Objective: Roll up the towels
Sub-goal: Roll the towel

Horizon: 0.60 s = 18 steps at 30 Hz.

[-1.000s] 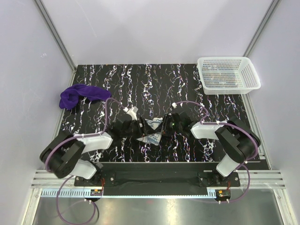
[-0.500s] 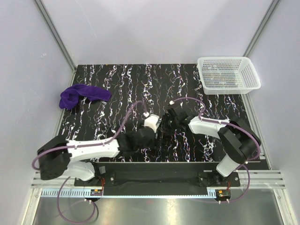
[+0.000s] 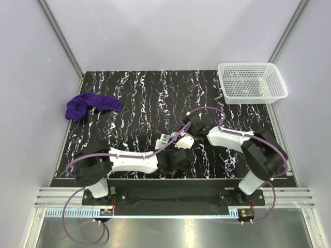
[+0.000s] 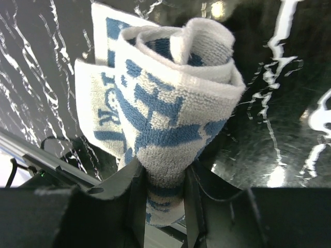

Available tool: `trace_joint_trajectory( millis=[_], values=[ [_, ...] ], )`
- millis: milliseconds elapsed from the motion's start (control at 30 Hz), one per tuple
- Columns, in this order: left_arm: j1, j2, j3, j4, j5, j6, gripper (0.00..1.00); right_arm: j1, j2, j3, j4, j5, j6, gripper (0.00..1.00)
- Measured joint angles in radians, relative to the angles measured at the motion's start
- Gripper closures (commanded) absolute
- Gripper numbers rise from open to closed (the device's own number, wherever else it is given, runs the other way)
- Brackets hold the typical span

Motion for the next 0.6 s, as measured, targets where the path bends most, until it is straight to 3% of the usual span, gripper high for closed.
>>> trace_joint_trajectory(
  millis=[167, 433, 600],
  values=[
    [-0.008, 0.044, 0.061, -0.080, -0.053, -0.031, 0.37, -0.011, 0.000, 0.000, -0.015, -0.004, 0.000, 0.76],
    [-0.017, 0.070, 0.089, -0.126, -0.086, -0.058, 0.77, -0.018, 0.000, 0.018, -0.047, -0.009, -0.001, 0.76],
    [-0.018, 0.072, 0.089, -0.128, -0.087, -0.058, 0.93, -0.018, -0.001, 0.029, -0.069, -0.008, -0.001, 0.70]
  ],
)
